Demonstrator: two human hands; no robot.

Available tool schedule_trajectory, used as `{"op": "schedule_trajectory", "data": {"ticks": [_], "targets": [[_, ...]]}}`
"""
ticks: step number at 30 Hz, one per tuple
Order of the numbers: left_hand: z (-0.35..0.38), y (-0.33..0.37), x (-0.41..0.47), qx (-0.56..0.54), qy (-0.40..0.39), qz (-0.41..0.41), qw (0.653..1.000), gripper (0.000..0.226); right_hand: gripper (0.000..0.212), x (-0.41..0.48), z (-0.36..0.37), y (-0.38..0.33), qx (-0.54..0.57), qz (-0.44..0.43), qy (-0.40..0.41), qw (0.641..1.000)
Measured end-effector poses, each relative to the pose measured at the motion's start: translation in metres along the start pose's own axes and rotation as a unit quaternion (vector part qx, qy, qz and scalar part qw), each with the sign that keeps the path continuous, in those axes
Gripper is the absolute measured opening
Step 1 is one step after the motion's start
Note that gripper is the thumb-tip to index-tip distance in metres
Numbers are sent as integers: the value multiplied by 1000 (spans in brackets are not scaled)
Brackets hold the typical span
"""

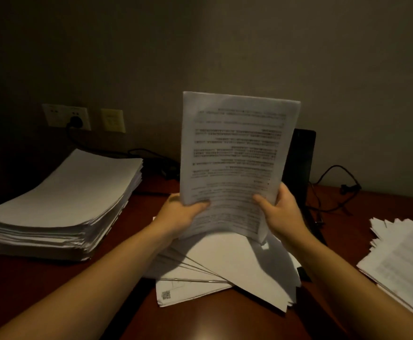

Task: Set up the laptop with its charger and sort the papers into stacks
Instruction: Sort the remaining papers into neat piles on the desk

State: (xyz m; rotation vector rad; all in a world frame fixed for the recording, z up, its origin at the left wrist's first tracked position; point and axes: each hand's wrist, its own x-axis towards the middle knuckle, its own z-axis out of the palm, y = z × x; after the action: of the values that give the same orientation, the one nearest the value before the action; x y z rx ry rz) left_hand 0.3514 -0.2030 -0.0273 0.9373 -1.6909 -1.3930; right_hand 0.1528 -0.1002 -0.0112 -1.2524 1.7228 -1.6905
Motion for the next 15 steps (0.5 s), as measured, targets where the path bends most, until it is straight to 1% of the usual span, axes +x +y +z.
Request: {"op": "schedule_trajectory", "data": {"ticks": [2, 4, 7, 11, 15], "targets": [[-1, -10, -1, 18, 1, -27, 999, 16, 30, -1, 0, 4, -21, 2, -6, 1000], [-6, -8, 0, 11, 14, -35, 999, 20, 27, 3, 1, 1, -27, -10, -11, 1000], [-18, 4, 6, -2, 15, -4, 1000, 22, 20, 11, 7, -13, -26, -29, -13, 999], [-39, 15, 16, -70, 28, -9, 997, 15, 11, 21, 27, -30, -10, -30, -25, 999], [-70, 24, 18, -37, 45, -2, 998, 19, 14, 29, 61, -40, 21, 3, -26, 999]]}}
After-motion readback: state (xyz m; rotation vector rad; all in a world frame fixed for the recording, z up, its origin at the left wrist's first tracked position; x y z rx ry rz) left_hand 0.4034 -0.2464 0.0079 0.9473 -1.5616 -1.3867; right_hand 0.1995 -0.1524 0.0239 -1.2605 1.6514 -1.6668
